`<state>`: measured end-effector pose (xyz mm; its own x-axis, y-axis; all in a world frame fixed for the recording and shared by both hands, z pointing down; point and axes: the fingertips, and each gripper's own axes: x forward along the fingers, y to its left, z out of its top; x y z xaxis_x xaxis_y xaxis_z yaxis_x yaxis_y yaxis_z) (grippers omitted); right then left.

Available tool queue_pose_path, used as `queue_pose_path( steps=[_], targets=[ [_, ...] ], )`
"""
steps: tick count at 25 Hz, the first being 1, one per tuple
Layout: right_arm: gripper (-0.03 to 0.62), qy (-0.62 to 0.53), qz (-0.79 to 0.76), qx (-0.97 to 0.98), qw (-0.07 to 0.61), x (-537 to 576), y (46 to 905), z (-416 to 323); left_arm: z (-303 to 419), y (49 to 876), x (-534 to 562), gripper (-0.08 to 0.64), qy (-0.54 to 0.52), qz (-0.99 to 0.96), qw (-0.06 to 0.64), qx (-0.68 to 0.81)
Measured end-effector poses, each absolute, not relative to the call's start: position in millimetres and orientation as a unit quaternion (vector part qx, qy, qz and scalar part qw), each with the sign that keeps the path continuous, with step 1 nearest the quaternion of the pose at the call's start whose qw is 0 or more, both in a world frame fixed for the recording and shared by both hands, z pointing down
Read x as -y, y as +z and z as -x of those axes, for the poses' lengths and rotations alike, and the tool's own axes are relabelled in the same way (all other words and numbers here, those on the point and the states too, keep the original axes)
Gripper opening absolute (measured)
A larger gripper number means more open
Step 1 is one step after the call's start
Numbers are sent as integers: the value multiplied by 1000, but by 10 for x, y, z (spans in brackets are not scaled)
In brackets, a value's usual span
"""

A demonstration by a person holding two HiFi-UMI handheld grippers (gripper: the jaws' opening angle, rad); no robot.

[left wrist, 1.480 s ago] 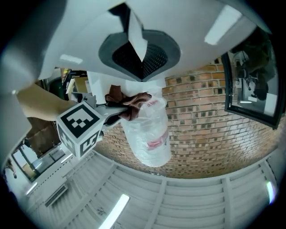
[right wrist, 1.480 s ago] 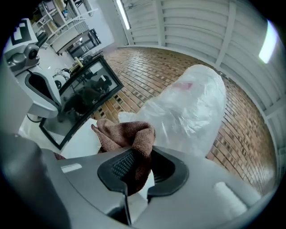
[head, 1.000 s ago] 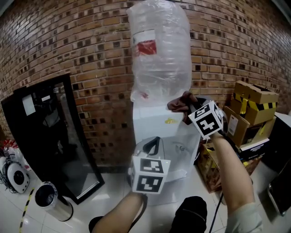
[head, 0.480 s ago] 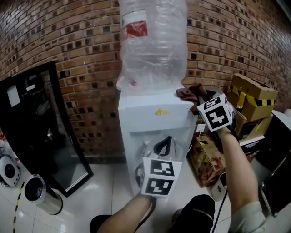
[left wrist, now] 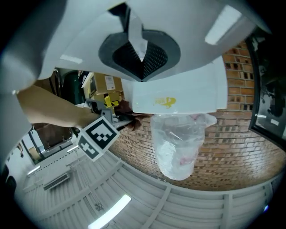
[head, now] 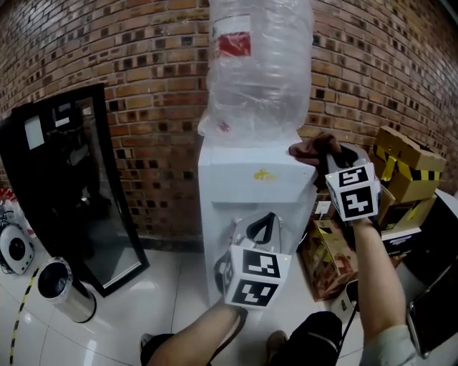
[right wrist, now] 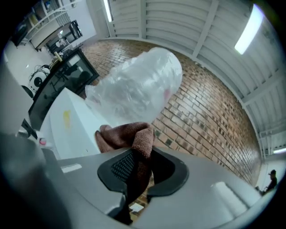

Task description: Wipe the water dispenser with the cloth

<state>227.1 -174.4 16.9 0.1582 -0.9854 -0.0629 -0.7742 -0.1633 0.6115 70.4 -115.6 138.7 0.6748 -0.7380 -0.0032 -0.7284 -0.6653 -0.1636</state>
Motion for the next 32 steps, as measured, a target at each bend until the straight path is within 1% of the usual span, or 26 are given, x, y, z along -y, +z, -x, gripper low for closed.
queue_pose_path(
  steps=[4,7,12,16,20,24,28,32],
  targets=[
    [83,-298,-698,630,165,1472,-150,-1599,-116,1242,1265,0,-29,884,89,-457],
    [83,-341,-663,652,137,1319,-220,-976,389,1161,1311,0,-32,858,96,-503],
    [84,-378,-609,684,137,1307,0,-50,1072,1061,1269,0,-38,817,106,-566],
    [84,-380,-584,703,144,1399,252,429,1446,1061,1196,0,-45,799,105,-590],
    [84,-381,-579,702,165,1561,494,692,1694,1112,1149,0,-51,792,99,-601],
    [84,-376,-589,690,189,1778,703,730,1779,1173,1129,0,-57,792,97,-601],
    [85,-382,-601,670,207,1906,827,647,1719,1235,1142,0,-56,798,92,-593],
    [86,-388,-606,661,213,1899,850,513,1502,1343,1170,0,-61,809,86,-578]
  ],
)
